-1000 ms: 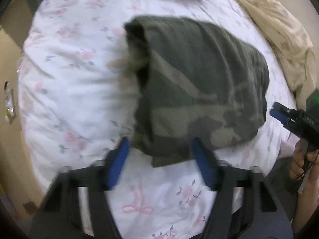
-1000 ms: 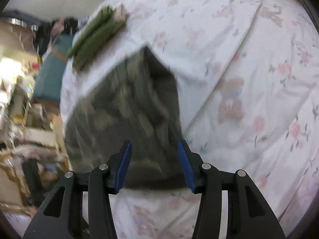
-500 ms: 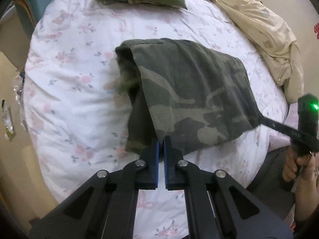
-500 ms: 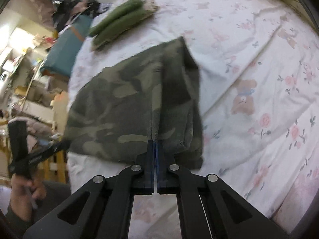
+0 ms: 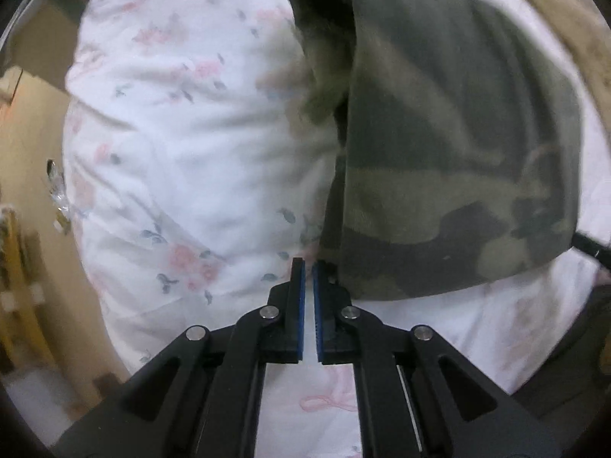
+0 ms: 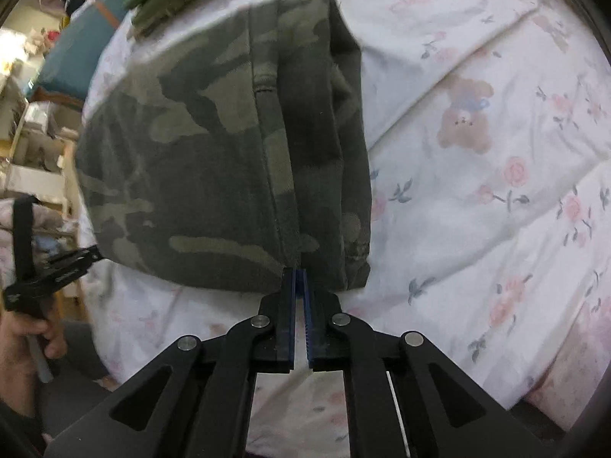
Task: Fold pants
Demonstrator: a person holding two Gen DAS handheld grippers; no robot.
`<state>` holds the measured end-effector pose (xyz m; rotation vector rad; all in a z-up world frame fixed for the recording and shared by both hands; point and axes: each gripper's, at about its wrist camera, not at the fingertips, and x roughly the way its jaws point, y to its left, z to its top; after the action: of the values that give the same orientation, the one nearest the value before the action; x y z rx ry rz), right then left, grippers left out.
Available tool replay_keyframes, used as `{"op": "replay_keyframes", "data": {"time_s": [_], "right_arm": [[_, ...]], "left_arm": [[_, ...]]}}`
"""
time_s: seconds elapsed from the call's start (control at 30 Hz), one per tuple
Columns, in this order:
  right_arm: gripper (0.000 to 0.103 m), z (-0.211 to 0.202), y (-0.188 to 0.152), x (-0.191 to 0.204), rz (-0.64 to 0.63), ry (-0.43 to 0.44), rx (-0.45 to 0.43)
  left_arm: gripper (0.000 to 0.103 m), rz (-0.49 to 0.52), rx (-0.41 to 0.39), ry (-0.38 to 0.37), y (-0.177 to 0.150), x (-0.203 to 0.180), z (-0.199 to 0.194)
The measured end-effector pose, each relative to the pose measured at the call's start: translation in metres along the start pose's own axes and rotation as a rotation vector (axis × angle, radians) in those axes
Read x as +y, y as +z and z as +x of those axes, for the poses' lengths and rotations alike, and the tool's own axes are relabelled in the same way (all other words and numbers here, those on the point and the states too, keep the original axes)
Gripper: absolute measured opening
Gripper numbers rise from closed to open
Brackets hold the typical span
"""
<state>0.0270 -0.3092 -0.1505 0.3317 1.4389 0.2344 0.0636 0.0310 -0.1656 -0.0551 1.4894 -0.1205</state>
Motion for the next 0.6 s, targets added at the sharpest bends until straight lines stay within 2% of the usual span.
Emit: {"op": "replay_keyframes", "data": {"time_s": [0.07, 0.1, 0.13, 0.17, 0.23, 0.3, 0.37, 0.47, 0.57, 0.6], "right_arm": [[0.008, -0.025, 0.003, -0.001, -0.019, -0.015, -0.055], [0.009, -0.039, 0.007, 0.0, -0.04, -0.009, -0.095], [0.014, -0.048, 0.009, -0.002, -0.049, -0.003, -0.124], [0.024, -0.061, 0.017, -0.002, -0.049, 0.019, -0.162], [0.041, -0.077, 0.034, -0.004, -0.042, 0.082, -0.212], [0.041, -0.085, 0.057, -0.002, -0.043, 0.147, -0.24], [0.041, -0.085, 0.085, 0.001, -0.017, 0.204, -0.274], [0.041, -0.066, 0.125, 0.005, 0.032, 0.284, -0.263], [0.038, -0.032, 0.158, 0.008, 0.078, 0.295, -0.206], [0.037, -0.021, 0.165, 0.01, 0.076, 0.294, -0.192]], "left_arm": [[0.026, -0.011, -0.079, -0.014, 0.002, 0.003, -0.028], [0.046, -0.016, -0.114, -0.002, 0.003, 0.005, -0.039], [0.063, -0.027, -0.157, 0.013, 0.006, 0.007, -0.049], [0.068, -0.053, -0.215, 0.012, 0.013, 0.011, -0.061], [0.07, -0.099, -0.259, -0.015, 0.026, 0.018, -0.072], [0.07, -0.174, -0.266, -0.067, 0.048, 0.026, -0.077], [0.07, -0.216, -0.278, -0.158, 0.07, 0.032, -0.079], [0.07, -0.252, -0.282, -0.238, 0.1, 0.035, -0.07], [0.066, -0.235, -0.256, -0.206, 0.126, 0.029, -0.053], [0.06, -0.232, -0.251, -0.207, 0.132, 0.028, -0.047]]}}
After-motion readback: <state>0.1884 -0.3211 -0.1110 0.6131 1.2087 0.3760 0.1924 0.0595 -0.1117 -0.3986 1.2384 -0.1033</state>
